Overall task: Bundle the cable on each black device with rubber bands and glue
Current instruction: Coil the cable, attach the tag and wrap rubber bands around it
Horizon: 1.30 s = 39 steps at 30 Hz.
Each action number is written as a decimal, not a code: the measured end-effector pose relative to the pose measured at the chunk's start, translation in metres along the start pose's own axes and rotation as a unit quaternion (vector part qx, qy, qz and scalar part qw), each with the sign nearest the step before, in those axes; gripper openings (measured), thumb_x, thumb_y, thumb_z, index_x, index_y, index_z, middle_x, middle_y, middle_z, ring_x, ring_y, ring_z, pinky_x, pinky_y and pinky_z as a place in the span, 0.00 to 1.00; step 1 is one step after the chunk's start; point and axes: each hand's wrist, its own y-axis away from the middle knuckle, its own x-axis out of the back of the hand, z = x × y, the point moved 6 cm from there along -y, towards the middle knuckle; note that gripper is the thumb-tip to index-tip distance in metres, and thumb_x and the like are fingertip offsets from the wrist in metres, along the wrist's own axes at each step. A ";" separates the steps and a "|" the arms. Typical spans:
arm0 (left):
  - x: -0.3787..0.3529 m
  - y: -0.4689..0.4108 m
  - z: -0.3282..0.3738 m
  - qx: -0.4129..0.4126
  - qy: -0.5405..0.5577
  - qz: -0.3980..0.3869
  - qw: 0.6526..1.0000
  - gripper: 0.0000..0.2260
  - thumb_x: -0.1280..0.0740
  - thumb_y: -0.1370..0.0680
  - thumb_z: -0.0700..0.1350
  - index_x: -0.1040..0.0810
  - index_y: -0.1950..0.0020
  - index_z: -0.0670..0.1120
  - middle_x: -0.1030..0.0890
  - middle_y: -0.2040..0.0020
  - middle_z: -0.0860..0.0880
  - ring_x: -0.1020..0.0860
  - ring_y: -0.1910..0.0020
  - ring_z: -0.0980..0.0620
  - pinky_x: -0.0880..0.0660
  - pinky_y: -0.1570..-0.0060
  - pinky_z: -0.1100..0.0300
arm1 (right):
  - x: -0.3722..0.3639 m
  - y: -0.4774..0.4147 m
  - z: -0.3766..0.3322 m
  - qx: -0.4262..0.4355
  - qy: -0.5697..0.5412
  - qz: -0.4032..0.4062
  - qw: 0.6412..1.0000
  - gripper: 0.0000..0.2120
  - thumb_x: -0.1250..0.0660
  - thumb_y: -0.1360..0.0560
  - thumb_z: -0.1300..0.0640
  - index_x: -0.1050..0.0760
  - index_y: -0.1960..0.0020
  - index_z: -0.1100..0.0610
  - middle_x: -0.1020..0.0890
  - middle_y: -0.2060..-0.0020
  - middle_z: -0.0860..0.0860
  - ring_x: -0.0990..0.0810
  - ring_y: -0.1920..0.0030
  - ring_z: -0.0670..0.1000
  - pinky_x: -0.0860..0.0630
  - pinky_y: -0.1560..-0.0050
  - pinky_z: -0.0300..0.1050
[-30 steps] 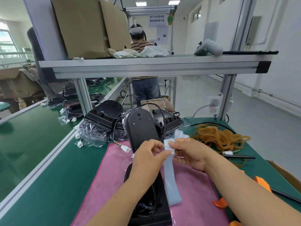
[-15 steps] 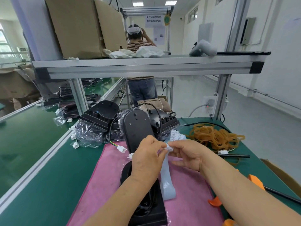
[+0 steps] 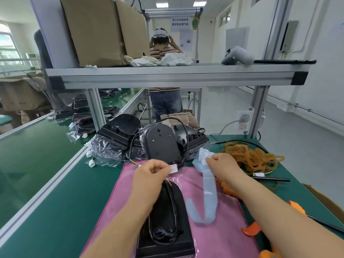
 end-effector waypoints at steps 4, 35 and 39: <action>0.027 0.005 -0.020 0.122 -0.028 -0.022 0.992 0.15 0.22 0.33 0.38 0.22 0.50 0.47 0.21 0.66 0.51 0.27 0.77 0.62 0.31 0.74 0.69 | 0.005 0.008 -0.005 0.079 0.327 0.057 0.940 0.10 0.35 0.23 0.51 0.26 0.44 0.54 0.23 0.45 0.54 0.24 0.45 0.56 0.27 0.52 0.48; 0.021 0.011 -0.024 -0.016 -0.486 -0.046 0.872 0.28 0.24 0.32 0.60 0.30 0.38 0.55 0.33 0.46 0.53 0.26 0.44 0.49 0.27 0.55 0.55 | -0.094 0.062 -0.035 0.122 0.102 -0.077 0.984 0.15 0.29 0.34 0.45 0.32 0.54 0.46 0.30 0.54 0.43 0.26 0.57 0.47 0.27 0.55 0.45; 0.024 0.008 -0.045 0.043 -0.377 -0.071 0.922 0.32 0.23 0.32 0.58 0.30 0.32 0.52 0.32 0.39 0.50 0.29 0.36 0.48 0.29 0.38 0.53 | -0.091 0.059 -0.039 0.138 0.125 -0.114 0.976 0.12 0.31 0.32 0.45 0.30 0.54 0.48 0.27 0.53 0.45 0.26 0.56 0.47 0.30 0.57 0.44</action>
